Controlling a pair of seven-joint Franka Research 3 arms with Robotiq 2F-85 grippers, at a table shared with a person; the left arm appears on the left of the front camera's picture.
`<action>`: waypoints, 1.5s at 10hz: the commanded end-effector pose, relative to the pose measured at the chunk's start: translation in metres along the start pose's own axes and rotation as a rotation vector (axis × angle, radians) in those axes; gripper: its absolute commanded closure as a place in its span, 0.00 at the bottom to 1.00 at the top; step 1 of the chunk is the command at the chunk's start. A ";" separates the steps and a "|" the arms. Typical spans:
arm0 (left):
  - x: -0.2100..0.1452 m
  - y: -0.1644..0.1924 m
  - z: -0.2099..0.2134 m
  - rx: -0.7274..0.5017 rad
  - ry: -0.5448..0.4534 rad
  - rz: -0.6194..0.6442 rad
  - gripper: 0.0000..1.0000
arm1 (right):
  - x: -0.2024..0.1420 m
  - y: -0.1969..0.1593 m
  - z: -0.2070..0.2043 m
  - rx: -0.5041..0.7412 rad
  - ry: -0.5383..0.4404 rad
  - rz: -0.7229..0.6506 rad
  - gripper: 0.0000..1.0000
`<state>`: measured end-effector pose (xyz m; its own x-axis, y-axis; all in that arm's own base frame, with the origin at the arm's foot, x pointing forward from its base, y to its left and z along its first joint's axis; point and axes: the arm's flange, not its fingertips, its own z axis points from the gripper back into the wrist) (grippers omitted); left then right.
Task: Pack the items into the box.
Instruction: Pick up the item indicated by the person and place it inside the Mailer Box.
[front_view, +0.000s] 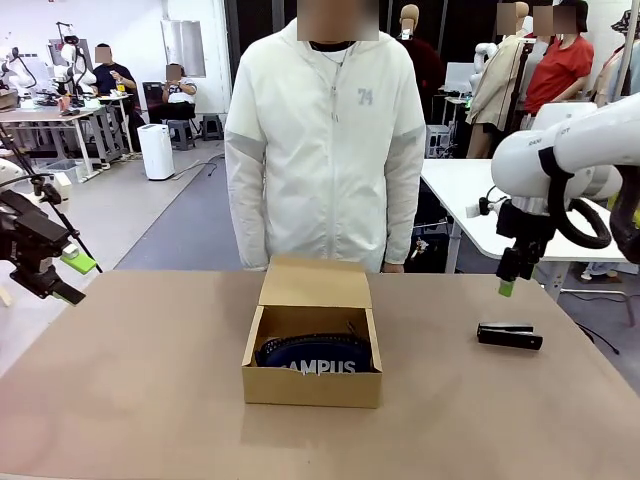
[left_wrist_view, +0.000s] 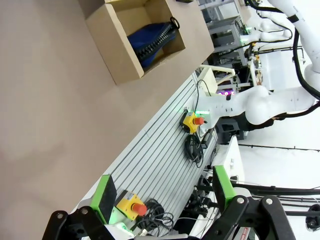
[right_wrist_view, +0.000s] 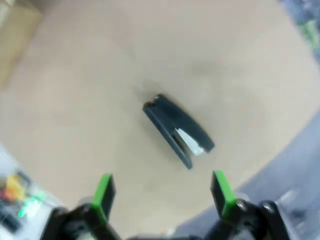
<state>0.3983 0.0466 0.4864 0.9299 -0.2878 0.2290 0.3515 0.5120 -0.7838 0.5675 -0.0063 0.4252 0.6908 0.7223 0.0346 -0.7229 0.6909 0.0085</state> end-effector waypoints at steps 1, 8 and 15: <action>-0.002 0.001 0.001 0.007 -0.002 -0.013 0.00 | -0.022 0.003 -0.002 0.043 -0.081 0.376 0.00; -0.002 0.001 0.001 0.007 -0.002 -0.013 0.00 | -0.013 0.003 -0.010 -0.039 -0.092 0.478 0.00; -0.002 0.001 0.001 0.007 -0.002 -0.013 0.00 | -0.013 -0.010 -0.080 0.036 -0.057 0.668 0.00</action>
<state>0.3983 0.0466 0.4865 0.9299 -0.2878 0.2291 0.3516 0.5120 -0.7838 0.5612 -0.0169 0.3466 0.1236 0.9901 0.0668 -0.9923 0.1238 0.0016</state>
